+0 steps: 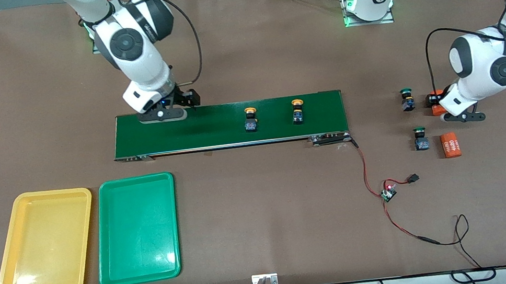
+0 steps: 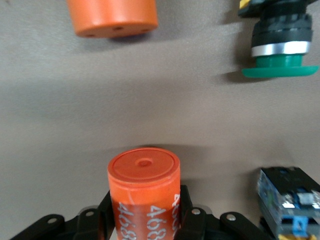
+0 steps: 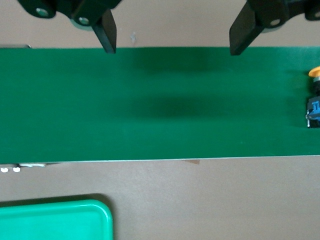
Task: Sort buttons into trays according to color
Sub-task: 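Place the cylinder on the belt while the right gripper grasps a button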
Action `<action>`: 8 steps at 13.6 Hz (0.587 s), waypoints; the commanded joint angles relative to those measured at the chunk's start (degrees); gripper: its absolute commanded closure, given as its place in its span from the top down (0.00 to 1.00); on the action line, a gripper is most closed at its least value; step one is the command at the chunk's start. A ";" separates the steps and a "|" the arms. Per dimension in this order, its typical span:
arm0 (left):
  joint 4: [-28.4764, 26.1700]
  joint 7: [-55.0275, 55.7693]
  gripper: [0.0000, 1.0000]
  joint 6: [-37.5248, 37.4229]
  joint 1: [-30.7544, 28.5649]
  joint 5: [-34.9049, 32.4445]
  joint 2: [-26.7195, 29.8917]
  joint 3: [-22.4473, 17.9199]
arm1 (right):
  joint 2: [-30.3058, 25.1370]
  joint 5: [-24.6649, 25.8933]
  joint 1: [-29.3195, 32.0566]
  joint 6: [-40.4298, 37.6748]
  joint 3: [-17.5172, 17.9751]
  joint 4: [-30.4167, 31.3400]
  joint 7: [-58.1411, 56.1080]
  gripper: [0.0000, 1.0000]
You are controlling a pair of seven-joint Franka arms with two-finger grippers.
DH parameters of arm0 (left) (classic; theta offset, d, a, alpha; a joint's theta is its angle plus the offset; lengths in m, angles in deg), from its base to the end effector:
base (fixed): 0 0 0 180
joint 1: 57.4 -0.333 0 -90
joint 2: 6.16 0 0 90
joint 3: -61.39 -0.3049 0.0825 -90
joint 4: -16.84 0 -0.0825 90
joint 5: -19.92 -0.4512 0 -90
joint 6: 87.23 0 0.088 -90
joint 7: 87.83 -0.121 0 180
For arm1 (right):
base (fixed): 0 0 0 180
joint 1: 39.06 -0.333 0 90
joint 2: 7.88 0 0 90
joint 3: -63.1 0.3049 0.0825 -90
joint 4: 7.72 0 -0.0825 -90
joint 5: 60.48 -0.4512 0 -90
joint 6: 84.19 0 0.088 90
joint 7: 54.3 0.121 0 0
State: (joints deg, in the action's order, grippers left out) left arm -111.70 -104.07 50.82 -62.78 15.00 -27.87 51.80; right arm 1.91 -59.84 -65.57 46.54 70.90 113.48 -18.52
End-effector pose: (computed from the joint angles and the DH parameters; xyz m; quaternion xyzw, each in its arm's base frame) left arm 0.5258 0.1502 0.1013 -0.9917 0.0483 0.1158 0.0263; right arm 0.5083 0.3469 0.2653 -0.9999 0.0101 0.0054 0.0052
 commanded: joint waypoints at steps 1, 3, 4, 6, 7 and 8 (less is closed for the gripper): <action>9.49 -0.99 0.14 -15.47 0.72 0.00 1.50 0.70 | 2.17 1.65 -0.04 -0.12 -0.33 -2.37 1.05 1.00; 16.18 -1.08 0.14 -24.54 0.81 0.00 1.50 3.68 | 2.17 1.65 0.14 -0.21 -0.33 -2.28 1.05 1.00; 18.82 -1.08 0.14 -28.23 0.81 0.09 1.50 5.26 | 2.08 1.65 0.23 -0.21 -0.41 -2.28 0.96 1.00; 22.09 -1.51 0.14 -34.04 0.81 0.09 1.94 9.82 | 2.08 1.65 0.40 -0.21 -0.50 -2.28 0.96 1.00; 23.15 -2.12 0.14 -36.42 0.63 0.26 1.94 12.98 | 2.08 1.65 0.40 -0.21 -0.50 -2.28 1.05 1.00; 23.94 -3.26 0.14 -37.75 0.72 0.26 2.20 15.62 | 2.08 1.65 0.49 -0.21 -0.50 -2.28 0.96 1.00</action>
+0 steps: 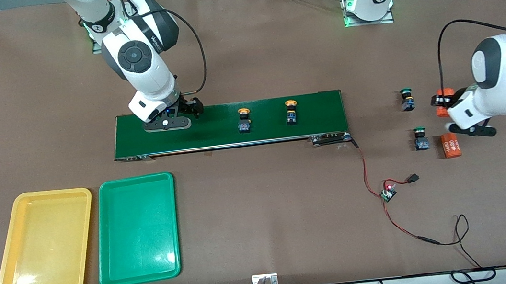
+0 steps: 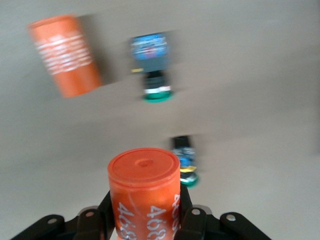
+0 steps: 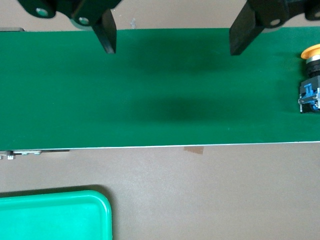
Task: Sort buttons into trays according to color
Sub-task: 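Place the cylinder on the belt while the right gripper grasps a button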
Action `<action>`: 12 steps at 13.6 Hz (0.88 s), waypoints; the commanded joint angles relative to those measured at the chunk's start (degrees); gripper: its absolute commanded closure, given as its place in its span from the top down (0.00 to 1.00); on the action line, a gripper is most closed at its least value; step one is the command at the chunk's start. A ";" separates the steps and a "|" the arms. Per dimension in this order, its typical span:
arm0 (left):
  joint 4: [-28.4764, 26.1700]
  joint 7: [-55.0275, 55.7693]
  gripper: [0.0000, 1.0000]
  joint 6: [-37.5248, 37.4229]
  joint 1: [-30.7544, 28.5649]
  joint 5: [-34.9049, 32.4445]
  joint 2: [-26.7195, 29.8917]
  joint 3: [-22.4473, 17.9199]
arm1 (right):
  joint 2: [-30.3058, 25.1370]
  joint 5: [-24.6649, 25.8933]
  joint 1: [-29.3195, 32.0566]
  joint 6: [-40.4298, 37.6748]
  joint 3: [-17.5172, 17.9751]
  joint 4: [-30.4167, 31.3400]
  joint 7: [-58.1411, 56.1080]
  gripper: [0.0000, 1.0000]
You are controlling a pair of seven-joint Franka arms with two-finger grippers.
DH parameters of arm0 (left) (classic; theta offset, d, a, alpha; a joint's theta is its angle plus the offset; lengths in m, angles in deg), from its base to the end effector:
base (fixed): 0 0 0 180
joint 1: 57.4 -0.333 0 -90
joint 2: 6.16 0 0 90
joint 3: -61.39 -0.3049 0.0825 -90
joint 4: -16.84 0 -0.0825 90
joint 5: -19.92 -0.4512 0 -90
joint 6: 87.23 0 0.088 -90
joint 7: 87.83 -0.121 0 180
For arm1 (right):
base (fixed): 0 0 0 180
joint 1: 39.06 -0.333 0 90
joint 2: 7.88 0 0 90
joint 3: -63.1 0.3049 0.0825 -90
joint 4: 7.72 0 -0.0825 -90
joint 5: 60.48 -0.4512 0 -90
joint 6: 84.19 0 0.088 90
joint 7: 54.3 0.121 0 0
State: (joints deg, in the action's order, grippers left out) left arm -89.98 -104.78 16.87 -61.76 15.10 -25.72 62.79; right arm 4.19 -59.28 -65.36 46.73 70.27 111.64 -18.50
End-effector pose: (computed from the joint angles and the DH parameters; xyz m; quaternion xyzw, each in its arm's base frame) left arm 0.6265 0.0406 0.2464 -0.9710 0.1373 0.1959 0.0000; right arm 0.5211 0.3440 0.2564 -0.9999 0.0148 0.0059 0.0022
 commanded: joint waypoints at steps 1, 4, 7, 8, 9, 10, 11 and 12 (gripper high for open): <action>2.41 -4.82 0.14 -4.25 -0.30 0.16 0.14 7.62 | -0.20 1.09 0.29 -0.40 0.04 -0.44 0.93 1.00; 2.41 -8.44 0.14 -3.73 -0.04 3.49 -0.38 13.87 | -0.29 1.09 0.29 -0.40 0.04 -0.44 0.93 1.00; 2.06 -15.89 0.14 0.82 0.14 3.50 -1.53 20.11 | -0.46 1.09 0.38 -0.49 -0.05 -0.44 0.94 1.00; 1.97 -19.40 0.14 2.67 0.22 3.50 -2.31 21.35 | -0.55 1.09 0.46 -0.58 -0.14 -0.36 0.93 1.00; 1.97 -22.83 0.14 4.52 0.57 3.50 -3.28 22.41 | -0.64 1.09 0.73 -0.66 -0.14 -0.36 0.93 1.00; 1.80 -25.99 0.14 6.36 0.66 3.50 -3.90 23.29 | -0.72 1.09 0.90 -0.66 -0.14 -0.36 0.93 1.00; 1.71 -29.07 0.13 8.29 1.10 3.41 -4.34 24.51 | -0.73 1.09 1.08 -0.66 -0.14 -0.36 0.93 1.00; 1.71 -32.32 0.13 10.05 1.54 2.80 -4.78 25.31 | -0.73 1.09 1.25 -0.75 -0.14 -0.36 1.02 1.00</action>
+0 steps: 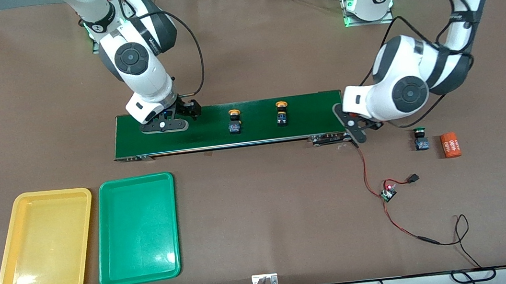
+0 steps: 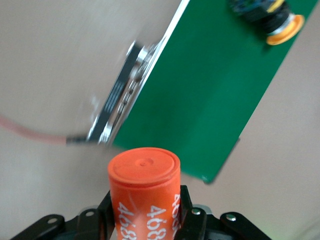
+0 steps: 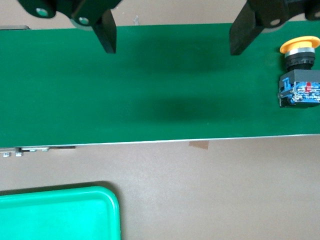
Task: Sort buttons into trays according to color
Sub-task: 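Place the cylinder on the belt while the right gripper grasps a button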
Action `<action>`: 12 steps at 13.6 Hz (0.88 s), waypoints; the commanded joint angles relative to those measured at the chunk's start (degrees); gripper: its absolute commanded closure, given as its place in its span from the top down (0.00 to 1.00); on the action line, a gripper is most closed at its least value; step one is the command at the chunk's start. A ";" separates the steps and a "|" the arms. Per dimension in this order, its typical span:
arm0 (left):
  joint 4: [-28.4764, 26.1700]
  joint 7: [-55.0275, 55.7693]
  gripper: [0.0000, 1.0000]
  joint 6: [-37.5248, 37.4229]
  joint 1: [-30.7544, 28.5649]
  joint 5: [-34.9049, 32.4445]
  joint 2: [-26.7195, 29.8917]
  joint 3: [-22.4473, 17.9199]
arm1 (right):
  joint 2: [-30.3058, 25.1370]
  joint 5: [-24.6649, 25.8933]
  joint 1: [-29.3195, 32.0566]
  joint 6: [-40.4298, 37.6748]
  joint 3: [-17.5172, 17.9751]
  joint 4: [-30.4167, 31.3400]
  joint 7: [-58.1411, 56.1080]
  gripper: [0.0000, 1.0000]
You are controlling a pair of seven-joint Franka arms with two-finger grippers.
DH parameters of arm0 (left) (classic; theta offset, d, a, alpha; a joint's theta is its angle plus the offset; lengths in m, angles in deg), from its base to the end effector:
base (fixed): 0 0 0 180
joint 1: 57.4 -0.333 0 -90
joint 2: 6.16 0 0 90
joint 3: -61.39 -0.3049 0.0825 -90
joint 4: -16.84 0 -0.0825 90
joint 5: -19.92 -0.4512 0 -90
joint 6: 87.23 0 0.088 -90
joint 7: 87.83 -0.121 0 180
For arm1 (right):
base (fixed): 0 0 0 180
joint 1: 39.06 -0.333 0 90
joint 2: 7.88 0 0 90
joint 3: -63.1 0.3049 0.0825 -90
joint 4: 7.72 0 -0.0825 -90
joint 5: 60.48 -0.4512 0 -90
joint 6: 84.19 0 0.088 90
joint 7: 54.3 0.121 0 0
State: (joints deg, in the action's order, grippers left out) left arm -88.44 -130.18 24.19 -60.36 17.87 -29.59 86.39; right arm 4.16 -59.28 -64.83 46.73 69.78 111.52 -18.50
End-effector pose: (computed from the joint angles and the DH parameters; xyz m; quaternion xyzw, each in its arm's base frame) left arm 0.6078 -0.2368 0.2439 0.8347 -0.5303 -0.1164 0.0920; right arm 0.5278 0.3350 0.2576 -0.9997 0.0236 0.0043 0.0022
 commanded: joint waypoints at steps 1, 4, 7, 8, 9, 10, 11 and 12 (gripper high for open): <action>0.08 -9.75 0.13 4.58 1.19 -0.32 -1.87 1.89 | -0.69 1.00 0.90 -0.75 0.36 -0.24 1.11 1.00; -0.98 -17.13 0.12 9.60 3.12 -0.50 -4.34 1.89 | -0.26 0.73 0.73 -0.31 0.36 -0.24 2.51 1.00; -1.59 -18.12 0.11 11.45 5.06 -4.53 -5.65 1.98 | -0.08 0.73 -0.85 0.47 0.45 -0.41 6.98 1.00; -1.68 -18.04 0.11 11.63 5.76 -5.50 -6.18 1.98 | 0.71 0.73 -1.47 1.52 0.45 -0.41 7.69 1.00; -1.68 -17.69 0.12 11.63 6.20 -5.94 -6.27 1.98 | 1.32 1.08 -1.82 2.49 0.53 -0.41 7.61 1.00; -1.68 -17.60 0.16 11.54 6.21 -5.95 -6.10 2.24 | 1.76 1.17 -2.43 2.76 0.53 -0.41 7.35 1.00; -1.68 -17.68 0.16 11.37 6.21 -5.95 -5.92 2.59 | 2.38 1.26 -3.05 3.55 0.53 -0.59 6.83 1.00; -1.68 -17.68 0.16 11.10 6.21 -5.95 -5.75 2.68 | 3.17 2.65 -3.40 5.30 0.62 -0.76 5.17 1.00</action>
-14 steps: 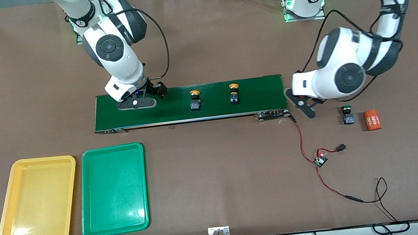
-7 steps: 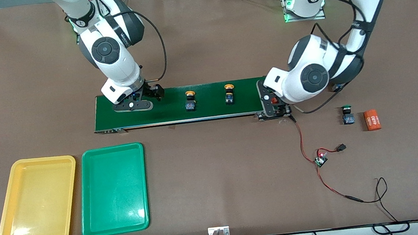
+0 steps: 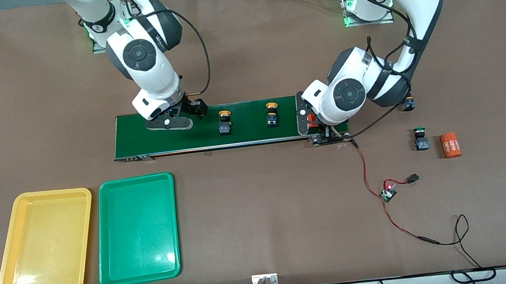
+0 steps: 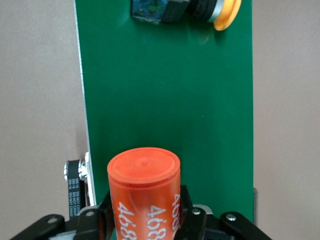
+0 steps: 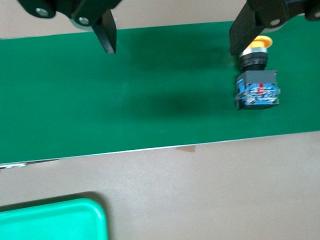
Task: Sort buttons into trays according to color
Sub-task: 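Place the cylinder on the belt while the right gripper grasps a button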
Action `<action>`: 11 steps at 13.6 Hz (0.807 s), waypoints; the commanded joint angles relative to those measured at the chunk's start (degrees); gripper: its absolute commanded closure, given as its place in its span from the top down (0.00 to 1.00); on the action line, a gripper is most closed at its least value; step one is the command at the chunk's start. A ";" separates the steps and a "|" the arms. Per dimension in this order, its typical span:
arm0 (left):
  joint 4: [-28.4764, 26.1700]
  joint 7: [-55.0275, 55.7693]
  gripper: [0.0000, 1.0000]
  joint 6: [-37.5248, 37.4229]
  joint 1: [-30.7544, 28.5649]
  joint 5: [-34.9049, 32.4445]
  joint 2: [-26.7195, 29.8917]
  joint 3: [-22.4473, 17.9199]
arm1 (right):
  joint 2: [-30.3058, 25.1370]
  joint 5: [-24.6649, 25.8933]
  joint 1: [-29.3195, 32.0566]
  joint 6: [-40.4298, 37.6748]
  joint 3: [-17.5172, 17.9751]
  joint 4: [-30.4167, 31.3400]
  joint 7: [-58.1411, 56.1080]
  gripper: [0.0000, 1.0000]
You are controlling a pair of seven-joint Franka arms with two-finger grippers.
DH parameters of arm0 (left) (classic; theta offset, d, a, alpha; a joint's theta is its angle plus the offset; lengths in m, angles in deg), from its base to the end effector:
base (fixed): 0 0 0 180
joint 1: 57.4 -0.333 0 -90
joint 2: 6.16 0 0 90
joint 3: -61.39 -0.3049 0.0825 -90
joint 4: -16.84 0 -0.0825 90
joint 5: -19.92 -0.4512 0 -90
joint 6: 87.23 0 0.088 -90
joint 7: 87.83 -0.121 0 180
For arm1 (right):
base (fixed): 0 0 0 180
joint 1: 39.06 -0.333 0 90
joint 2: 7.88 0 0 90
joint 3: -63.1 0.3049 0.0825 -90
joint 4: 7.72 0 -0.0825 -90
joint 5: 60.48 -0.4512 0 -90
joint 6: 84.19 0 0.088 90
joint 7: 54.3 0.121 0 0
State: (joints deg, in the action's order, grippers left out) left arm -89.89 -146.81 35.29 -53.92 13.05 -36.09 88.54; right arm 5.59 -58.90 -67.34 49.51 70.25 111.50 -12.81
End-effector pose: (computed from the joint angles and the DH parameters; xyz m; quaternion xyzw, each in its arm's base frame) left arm 0.5704 -0.3288 0.1806 0.6902 -0.7144 -0.0719 0.0900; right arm 0.5128 0.3644 0.2467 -0.9989 0.0453 -0.0050 0.0096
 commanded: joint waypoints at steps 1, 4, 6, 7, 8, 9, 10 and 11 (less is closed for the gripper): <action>-0.67 -0.87 0.16 -0.01 -0.23 -1.13 0.76 0.88 | 2.61 3.33 -1.07 3.67 0.23 -0.83 -2.10 1.00; -1.55 -0.78 1.00 -0.27 -0.32 -1.13 0.93 1.23 | 3.84 3.00 -1.16 4.56 0.32 -1.70 -1.59 1.00; -1.46 -0.70 1.00 -0.45 -0.40 -1.13 1.46 1.50 | 4.81 2.73 -1.16 4.38 0.32 -2.24 -0.71 1.00; -1.38 -0.61 1.00 -0.53 -0.58 -1.13 1.81 1.50 | 5.07 2.73 -1.16 4.47 0.32 -2.32 -0.54 1.00; -1.20 -0.70 1.00 -1.32 -0.84 -1.13 1.99 1.50 | 5.34 2.73 -1.16 4.56 0.32 -2.32 -0.53 1.00; -0.68 -0.70 1.00 -2.46 -1.02 -1.04 2.25 1.50 | 6.04 2.73 -1.25 4.56 0.41 -3.02 -0.53 1.00; -0.59 -0.61 1.00 -2.99 -1.19 -0.95 2.86 1.50 | 6.74 2.73 -1.25 4.56 0.41 -3.64 -0.53 1.00; -0.59 -0.17 1.00 -3.34 -1.72 -0.78 3.91 1.50 | 7.18 2.73 -1.25 4.65 0.41 -3.99 -0.45 1.00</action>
State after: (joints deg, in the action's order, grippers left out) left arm -90.27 -146.81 34.03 -54.35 13.03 -35.06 89.45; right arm 10.89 -56.63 -68.45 54.04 70.51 109.67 -13.96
